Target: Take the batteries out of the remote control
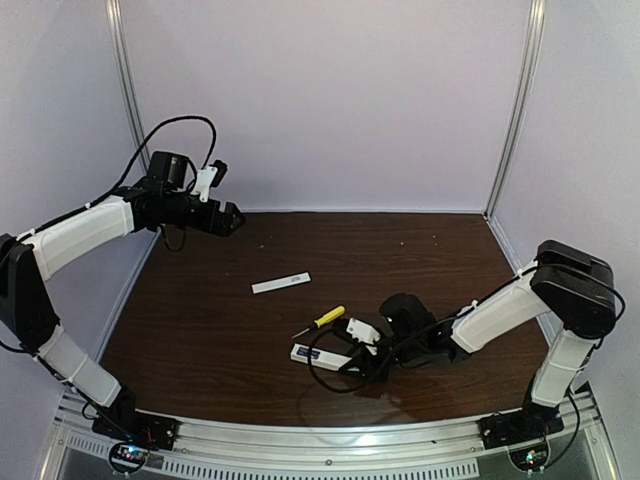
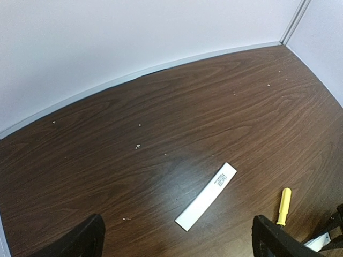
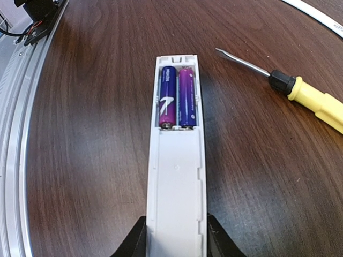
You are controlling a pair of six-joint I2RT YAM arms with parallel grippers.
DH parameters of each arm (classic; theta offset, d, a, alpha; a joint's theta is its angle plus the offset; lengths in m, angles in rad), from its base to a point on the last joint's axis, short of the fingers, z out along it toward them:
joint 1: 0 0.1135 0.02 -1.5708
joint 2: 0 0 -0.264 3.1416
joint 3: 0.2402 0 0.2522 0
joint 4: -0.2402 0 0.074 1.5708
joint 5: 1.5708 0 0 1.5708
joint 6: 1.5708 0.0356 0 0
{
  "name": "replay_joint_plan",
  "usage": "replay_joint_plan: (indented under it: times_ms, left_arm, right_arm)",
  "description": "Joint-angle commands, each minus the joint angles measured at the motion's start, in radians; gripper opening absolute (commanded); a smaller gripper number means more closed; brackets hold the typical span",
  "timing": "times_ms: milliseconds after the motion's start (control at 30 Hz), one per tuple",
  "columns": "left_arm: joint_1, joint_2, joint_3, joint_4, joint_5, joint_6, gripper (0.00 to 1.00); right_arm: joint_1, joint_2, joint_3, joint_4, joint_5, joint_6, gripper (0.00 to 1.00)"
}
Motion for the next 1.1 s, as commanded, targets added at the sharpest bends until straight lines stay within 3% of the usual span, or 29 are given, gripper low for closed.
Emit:
replay_joint_plan:
  times_ms: [0, 367, 667, 867, 1067]
  left_arm:
    - [-0.004, -0.017, -0.001, 0.027, 0.021, 0.017, 0.97]
    - [-0.004, -0.024, 0.003, 0.022, 0.041, 0.022, 0.97]
    - [-0.004, -0.028, 0.009, 0.013, 0.052, 0.028, 0.97]
    - [-0.004, -0.028, 0.009, 0.011, 0.058, 0.029, 0.97]
    - [-0.004, -0.023, 0.009, 0.011, 0.069, 0.03, 0.97]
  right_arm:
    - [0.006, 0.008, 0.018, -0.073, 0.056, -0.018, 0.36]
    - [0.006, -0.009, 0.092, -0.262, 0.175, -0.11, 0.54]
    - [0.006, -0.025, 0.149, -0.374, 0.281, -0.171, 0.61]
    - [0.003, -0.039, 0.164, -0.398, 0.336, -0.177, 0.8]
    - [-0.01, -0.07, 0.154, -0.419, 0.373, -0.167, 0.83]
